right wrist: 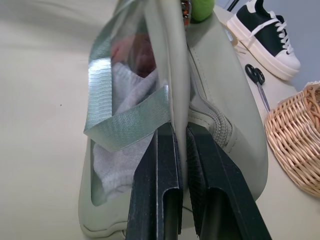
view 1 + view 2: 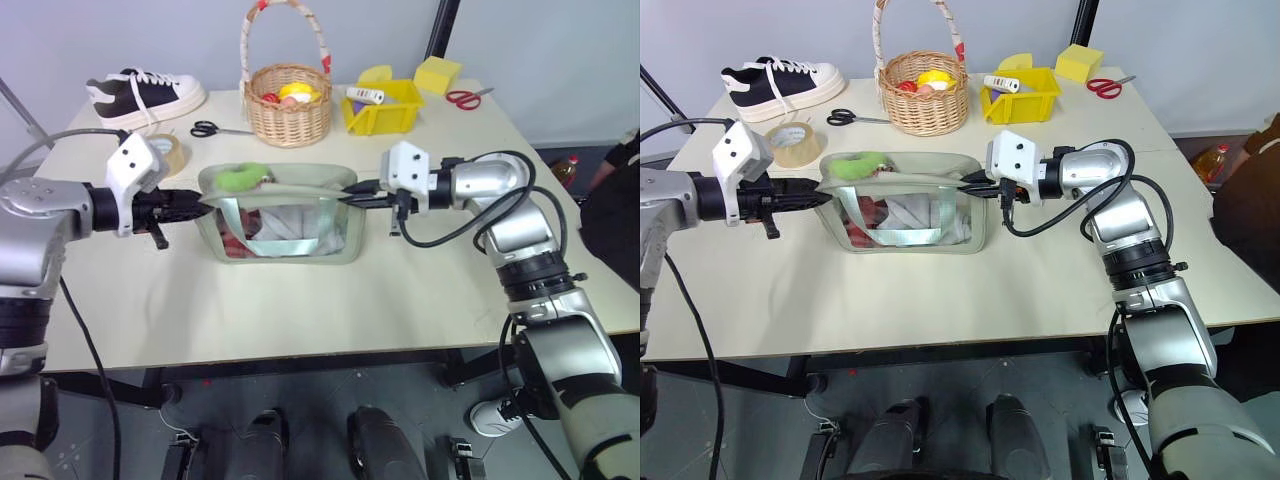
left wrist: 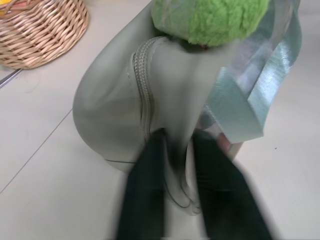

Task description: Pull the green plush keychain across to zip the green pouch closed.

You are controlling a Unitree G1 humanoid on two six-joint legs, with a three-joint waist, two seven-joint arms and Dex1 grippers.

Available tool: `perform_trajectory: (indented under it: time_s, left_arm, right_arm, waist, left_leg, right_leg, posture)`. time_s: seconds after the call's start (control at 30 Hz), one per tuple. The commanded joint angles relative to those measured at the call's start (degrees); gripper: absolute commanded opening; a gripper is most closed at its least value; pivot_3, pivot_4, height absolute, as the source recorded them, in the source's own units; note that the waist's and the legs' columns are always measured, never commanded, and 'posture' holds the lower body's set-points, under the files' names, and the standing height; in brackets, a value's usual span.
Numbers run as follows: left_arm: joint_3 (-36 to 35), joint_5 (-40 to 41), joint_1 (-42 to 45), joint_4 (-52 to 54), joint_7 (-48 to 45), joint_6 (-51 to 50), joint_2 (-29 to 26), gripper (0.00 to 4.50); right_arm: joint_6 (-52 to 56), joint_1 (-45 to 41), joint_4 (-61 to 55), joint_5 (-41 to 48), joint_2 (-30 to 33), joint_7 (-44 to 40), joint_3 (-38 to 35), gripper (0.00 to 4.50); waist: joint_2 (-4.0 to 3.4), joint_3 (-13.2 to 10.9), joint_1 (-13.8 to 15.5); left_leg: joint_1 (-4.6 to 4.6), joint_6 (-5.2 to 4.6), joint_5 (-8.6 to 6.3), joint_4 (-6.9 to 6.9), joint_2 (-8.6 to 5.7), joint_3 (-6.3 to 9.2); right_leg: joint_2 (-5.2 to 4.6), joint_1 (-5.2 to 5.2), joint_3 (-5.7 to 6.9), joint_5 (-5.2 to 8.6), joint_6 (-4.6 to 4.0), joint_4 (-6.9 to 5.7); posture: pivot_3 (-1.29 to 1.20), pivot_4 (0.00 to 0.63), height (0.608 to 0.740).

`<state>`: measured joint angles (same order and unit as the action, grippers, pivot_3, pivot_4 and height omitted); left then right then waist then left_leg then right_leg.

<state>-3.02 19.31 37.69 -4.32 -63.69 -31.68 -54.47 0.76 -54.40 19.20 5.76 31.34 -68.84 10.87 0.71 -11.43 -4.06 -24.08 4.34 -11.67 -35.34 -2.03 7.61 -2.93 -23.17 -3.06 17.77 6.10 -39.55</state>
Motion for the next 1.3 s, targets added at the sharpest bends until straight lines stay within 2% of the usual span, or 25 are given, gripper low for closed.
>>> perform_trajectory:
  time_s: [0.03, 0.13, 0.27, 0.43, 0.47, 0.53, 0.73, 0.83, 1.2, 1.3]
  left_arm:
    - [-0.7, -0.1, 1.4, 0.6, 0.5, 0.8, 0.2, 0.05]
    - [-0.1, -0.2, 1.5, 0.8, 0.1, 0.3, 0.2, 0.05]
    - [0.1, 0.2, 1.4, 1.6, -0.8, -0.2, 0.0, 0.00]
    - [-0.1, 0.3, 1.1, 2.0, -0.9, -0.4, 0.0, 0.00]
    - [-0.1, 0.2, 1.1, 2.0, -0.9, -0.4, -0.1, 0.00]
    - [0.0, 0.2, 1.2, 2.0, -0.9, -0.5, -0.1, 0.00]
    - [0.2, 0.0, 1.9, 1.8, -1.1, -0.5, 0.0, 0.00]
    - [0.6, 0.2, 2.0, 2.3, -1.2, -1.0, 0.1, 0.00]
    - [0.8, 0.4, 1.9, 2.9, -0.9, -1.5, 0.3, 0.00]
    - [0.9, 0.4, 1.9, 3.0, -0.8, -1.5, 0.4, 0.00]
  right_arm:
    - [0.4, -0.7, -2.5, -0.4, 0.4, 0.3, -0.1, 0.00]
    - [2.1, -0.6, -3.3, 0.0, 0.5, 0.6, -0.5, 0.00]
    - [5.5, -1.7, -4.0, 0.9, 1.4, -0.1, -1.4, 1.59]
    - [11.9, -5.2, -6.4, 3.0, 2.6, -1.0, -2.7, 4.20]
    - [13.1, -6.0, -7.2, 3.4, 2.3, -0.8, -2.6, 4.42]
    - [15.9, -7.6, -8.9, 4.0, 1.0, 0.5, -2.3, 4.42]
    - [23.6, -10.8, -13.0, 4.1, -8.2, 8.8, -0.2, 4.42]
    - [22.1, -11.4, -11.6, 3.2, -14.5, 12.4, 1.8, 4.42]
    - [15.7, -14.5, -0.8, -2.8, -19.5, 15.8, 6.2, 4.42]
    - [14.5, -14.9, 0.9, -4.7, -19.7, 16.1, 7.1, 3.61]
  waist:
    - [0.00, 0.0, 0.0]
    - [0.00, 0.0, 0.1]
    - [0.00, 0.0, 0.1]
    - [0.00, 0.0, 0.1]
    - [0.00, 0.0, 0.1]
    - [-0.01, 0.0, 0.0]
    - [0.00, 0.0, 0.1]
    - [0.01, 0.0, 0.1]
    - [0.02, 0.0, 0.0]
    - [0.02, 0.0, 0.1]
  left_leg:
    - [0.00, 0.00, 0.00, 0.00, 0.00, 0.00]
    - [0.00, 0.00, 0.00, 0.00, 0.00, 0.00]
    - [0.00, 0.00, 0.00, 0.00, -0.01, 0.01]
    - [-0.01, 0.00, 0.00, -0.01, -0.01, 0.00]
    - [-0.02, 0.00, 0.00, -0.01, -0.01, 0.01]
    - [-0.01, 0.00, 0.00, 0.00, -0.01, 0.02]
    - [-0.02, 0.01, 0.00, 0.03, 0.01, 0.04]
    - [-0.05, 0.02, 0.01, 0.02, -0.01, 0.06]
    - [-0.05, 0.05, 0.03, 0.04, -0.03, 0.08]
    - [-0.05, 0.05, 0.03, 0.04, -0.03, 0.08]
  right_leg:
    - [0.00, 0.00, 0.00, 0.00, 0.00, 0.00]
    - [0.00, 0.01, 0.00, 0.00, 0.00, 0.00]
    - [-0.01, 0.01, 0.00, 0.00, 0.00, 0.00]
    - [-0.02, 0.01, 0.00, 0.00, 0.00, 0.01]
    - [-0.02, 0.01, 0.00, 0.00, 0.00, 0.01]
    - [-0.02, -0.01, 0.01, 0.00, 0.00, 0.01]
    - [0.00, -0.03, 0.01, 0.00, 0.00, 0.00]
    - [-0.02, -0.03, 0.02, 0.00, 0.00, 0.01]
    - [0.00, -0.05, 0.04, 0.00, -0.01, 0.01]
    - [-0.01, -0.05, 0.04, 0.00, -0.01, 0.01]
  posture:
    - [0.00, 0.150, 0.740]
    - [0.00, 0.150, 0.740]
    - [0.00, 0.150, 0.740]
    - [0.00, 0.150, 0.740]
    - [0.00, 0.150, 0.740]
    - [0.00, 0.150, 0.740]
    - [0.00, 0.150, 0.740]
    - [0.00, 0.150, 0.740]
    - [0.00, 0.150, 0.740]
    - [0.00, 0.150, 0.740]
